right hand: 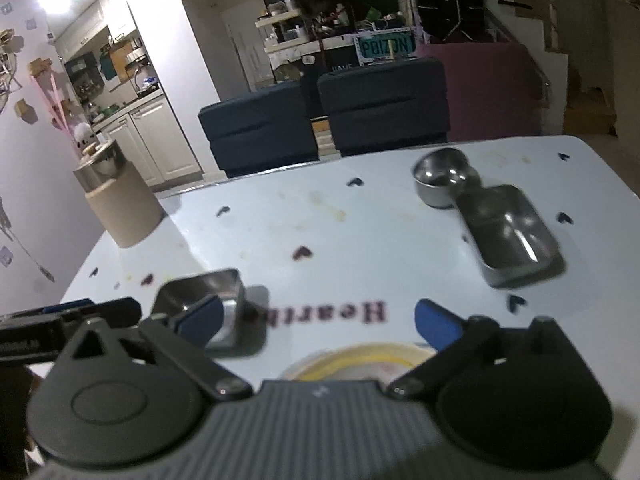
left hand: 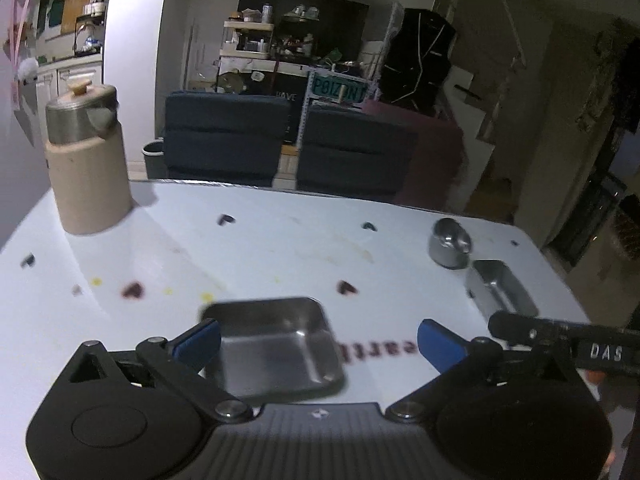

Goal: Organize plates and bowls
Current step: 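Close both tools on opposite rims of the small square steel tray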

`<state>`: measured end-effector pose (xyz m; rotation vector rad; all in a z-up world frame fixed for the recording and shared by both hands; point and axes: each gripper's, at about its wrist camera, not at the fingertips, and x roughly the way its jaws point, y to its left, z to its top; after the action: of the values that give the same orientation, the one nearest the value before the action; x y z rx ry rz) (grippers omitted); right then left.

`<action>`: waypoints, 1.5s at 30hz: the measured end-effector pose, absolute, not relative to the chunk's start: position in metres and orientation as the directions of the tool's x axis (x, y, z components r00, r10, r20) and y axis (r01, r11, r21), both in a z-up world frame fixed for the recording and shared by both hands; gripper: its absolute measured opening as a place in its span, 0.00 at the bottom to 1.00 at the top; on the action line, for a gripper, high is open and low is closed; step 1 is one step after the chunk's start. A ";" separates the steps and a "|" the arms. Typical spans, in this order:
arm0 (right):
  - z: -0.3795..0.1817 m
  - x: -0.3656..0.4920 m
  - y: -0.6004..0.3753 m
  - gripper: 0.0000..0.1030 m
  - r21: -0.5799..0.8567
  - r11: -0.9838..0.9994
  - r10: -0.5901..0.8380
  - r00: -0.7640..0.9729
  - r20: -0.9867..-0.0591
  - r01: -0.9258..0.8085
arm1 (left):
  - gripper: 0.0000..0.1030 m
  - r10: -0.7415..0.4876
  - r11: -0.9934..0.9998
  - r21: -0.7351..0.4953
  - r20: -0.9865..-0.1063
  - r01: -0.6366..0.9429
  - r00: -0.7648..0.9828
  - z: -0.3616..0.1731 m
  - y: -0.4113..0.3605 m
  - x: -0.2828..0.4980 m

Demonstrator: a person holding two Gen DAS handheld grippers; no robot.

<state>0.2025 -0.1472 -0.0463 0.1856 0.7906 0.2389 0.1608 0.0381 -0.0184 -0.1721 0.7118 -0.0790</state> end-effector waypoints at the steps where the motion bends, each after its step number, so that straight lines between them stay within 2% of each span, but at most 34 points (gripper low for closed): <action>1: -0.047 0.209 -0.142 1.00 0.254 0.957 0.280 0.680 -0.677 -0.140 | 1.00 -0.122 0.985 -0.172 -0.646 0.013 0.754 -0.018 0.043 0.165; 7: -0.059 0.243 -0.114 0.99 0.216 0.966 0.258 0.624 -0.737 -0.143 | 1.00 -0.066 0.992 -0.124 -0.708 -0.032 0.703 -0.039 0.073 0.196; 10: -0.070 0.261 -0.105 0.87 0.271 0.950 0.312 0.566 -0.763 -0.158 | 0.99 -0.061 0.988 -0.139 -0.745 -0.066 0.664 -0.056 0.088 0.212; 12: -0.080 0.273 -0.100 0.80 0.321 0.935 0.351 0.522 -0.777 -0.151 | 0.93 -0.053 0.986 -0.141 -0.769 -0.089 0.637 -0.068 0.098 0.222; 13: -0.086 0.279 -0.096 0.76 0.336 0.929 0.368 0.505 -0.781 -0.157 | 0.86 -0.052 0.985 -0.143 -0.779 -0.097 0.625 -0.072 0.102 0.225; 14: -0.091 0.283 -0.092 0.67 0.341 0.926 0.375 0.492 -0.785 -0.163 | 0.79 -0.056 0.982 -0.154 -0.790 -0.109 0.611 -0.077 0.107 0.229; 15: -0.097 0.288 -0.087 0.59 0.346 0.923 0.384 0.478 -0.790 -0.170 | 0.76 -0.062 0.978 -0.168 -0.799 -0.123 0.598 -0.082 0.112 0.233; 17: -0.107 0.295 -0.080 0.51 0.355 0.917 0.398 0.459 -0.794 -0.182 | 0.70 -0.070 0.971 -0.188 -0.810 -0.145 0.583 -0.091 0.120 0.238; 20: -0.117 0.300 -0.070 0.48 0.374 0.908 0.419 0.435 -0.797 -0.190 | 0.61 -0.083 0.963 -0.209 -0.827 -0.167 0.556 -0.104 0.129 0.244; 25: -0.128 0.305 -0.049 0.38 0.364 0.904 0.425 0.401 -0.811 -0.223 | 0.54 -0.105 0.961 -0.222 -0.845 -0.165 0.525 -0.115 0.133 0.247; 27: -0.132 0.308 -0.043 0.26 0.366 0.902 0.430 0.393 -0.813 -0.230 | 0.50 -0.116 0.961 -0.228 -0.846 -0.157 0.520 -0.118 0.133 0.247; 30: -0.135 0.308 -0.034 0.14 0.354 0.905 0.421 0.389 -0.819 -0.235 | 0.38 -0.140 0.962 -0.239 -0.849 -0.134 0.510 -0.121 0.130 0.247; 31: -0.135 0.308 -0.032 0.13 0.344 0.908 0.414 0.392 -0.821 -0.238 | 0.27 -0.149 0.961 -0.245 -0.848 -0.127 0.509 -0.121 0.129 0.247; 33: -0.134 0.306 -0.029 0.12 0.335 0.908 0.412 0.392 -0.822 -0.252 | 0.17 -0.166 0.958 -0.261 -0.848 -0.124 0.503 -0.122 0.128 0.246; 45: -0.107 0.280 -0.040 0.10 0.391 0.880 0.473 0.416 -0.777 -0.270 | 0.18 -0.169 0.949 -0.296 -0.773 -0.112 0.611 -0.078 0.133 0.209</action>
<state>0.2798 -0.0400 -0.1073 0.2180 1.0428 0.4705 0.2086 0.1331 -0.0775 -0.3319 0.9175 -0.0341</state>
